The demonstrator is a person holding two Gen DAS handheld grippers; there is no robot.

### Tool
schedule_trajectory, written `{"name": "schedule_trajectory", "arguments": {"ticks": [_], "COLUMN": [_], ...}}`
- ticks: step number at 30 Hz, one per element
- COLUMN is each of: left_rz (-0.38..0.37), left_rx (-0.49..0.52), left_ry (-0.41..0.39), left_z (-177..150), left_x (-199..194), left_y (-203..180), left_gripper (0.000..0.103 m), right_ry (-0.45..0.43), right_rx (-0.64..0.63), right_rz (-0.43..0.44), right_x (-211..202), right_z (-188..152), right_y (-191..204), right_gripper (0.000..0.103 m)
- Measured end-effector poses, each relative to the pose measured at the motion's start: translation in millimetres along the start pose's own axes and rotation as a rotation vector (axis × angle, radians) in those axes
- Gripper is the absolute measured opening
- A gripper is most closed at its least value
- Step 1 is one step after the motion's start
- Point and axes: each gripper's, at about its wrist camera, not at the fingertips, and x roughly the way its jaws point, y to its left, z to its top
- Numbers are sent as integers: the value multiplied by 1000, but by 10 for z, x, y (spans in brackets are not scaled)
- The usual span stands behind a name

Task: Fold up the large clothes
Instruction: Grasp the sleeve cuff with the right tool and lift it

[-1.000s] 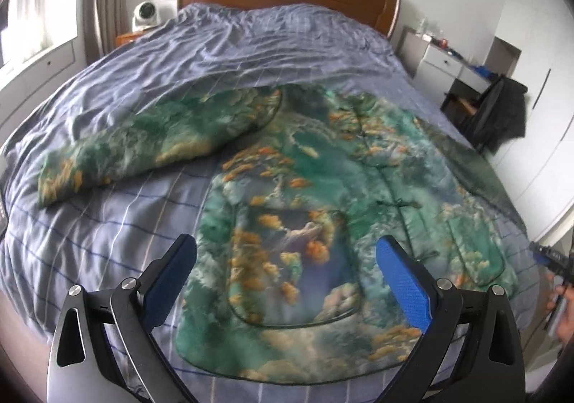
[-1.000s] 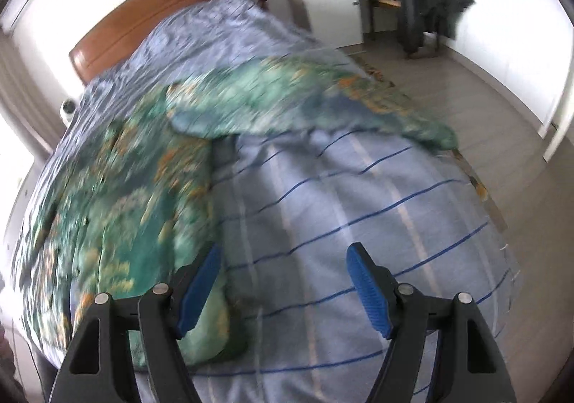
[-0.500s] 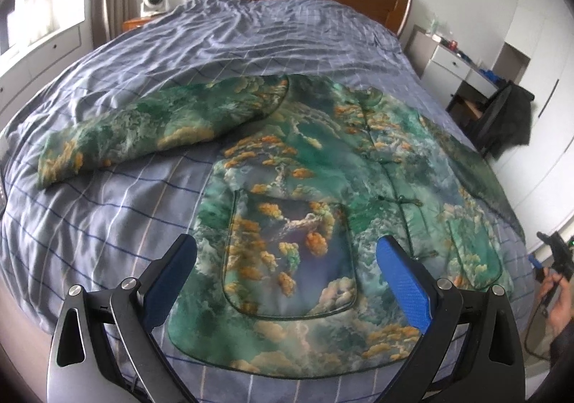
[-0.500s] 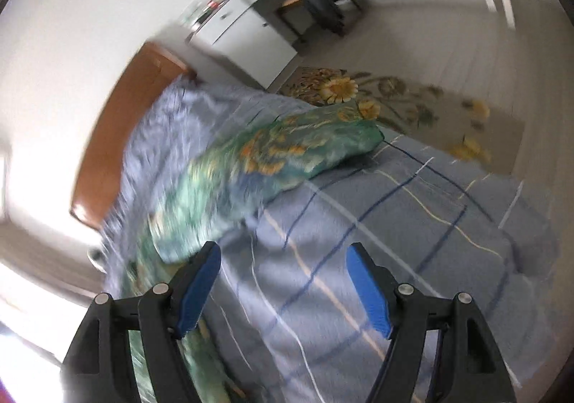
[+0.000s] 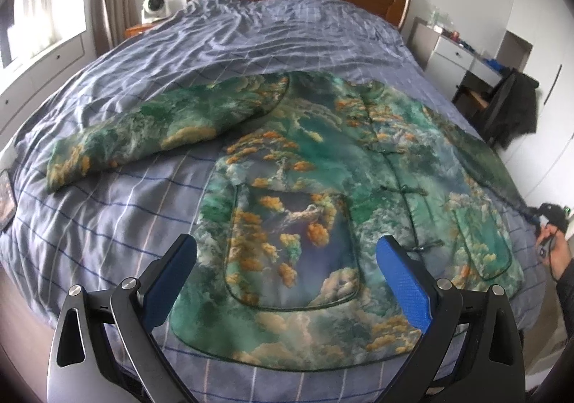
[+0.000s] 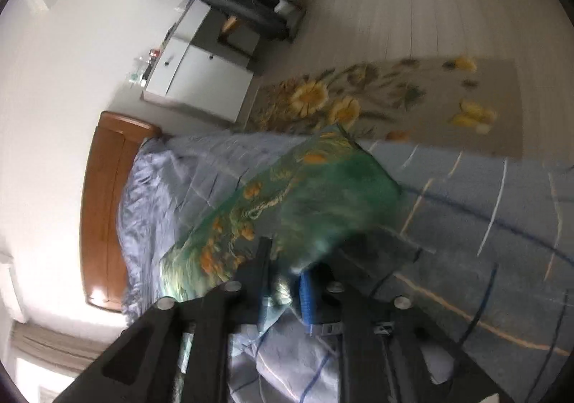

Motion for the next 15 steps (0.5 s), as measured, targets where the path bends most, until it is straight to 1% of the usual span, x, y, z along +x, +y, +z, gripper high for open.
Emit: {"name": "schedule_trajectory", "arguments": {"ticks": [1,3,4,5,9,12,15], "left_rz": [1,0,-1,-3,-20,-27,-24], "left_rx": [-5,-20,-28,-37,-63,-54,-40], "left_ry": [5,13,16,19,20,22,18], "left_z": [-8,-19,-22,-25,-39,-64,-98], "left_x": [13,44,62,80,107,110,87], "left_y": [25,71,92,108,119,96,84], "left_gripper": [100,100,100,100,100,100,100], "right_ry": [-21,-69,-96,-107,-153,-168,-150], "right_rx": [-22,-110,-188,-232,-480,-685,-871], "right_rz": [2,10,19,28,106,175,243], "right_x": [-38,-163,-267,-326,-642,-868,-974], "right_z": [-12,-49,-90,-117,-334,-690,-1184], "right_y": [63,297,506,635,1403,1979,2466], "right_gripper": [11,10,9,9,9,9,9]}}
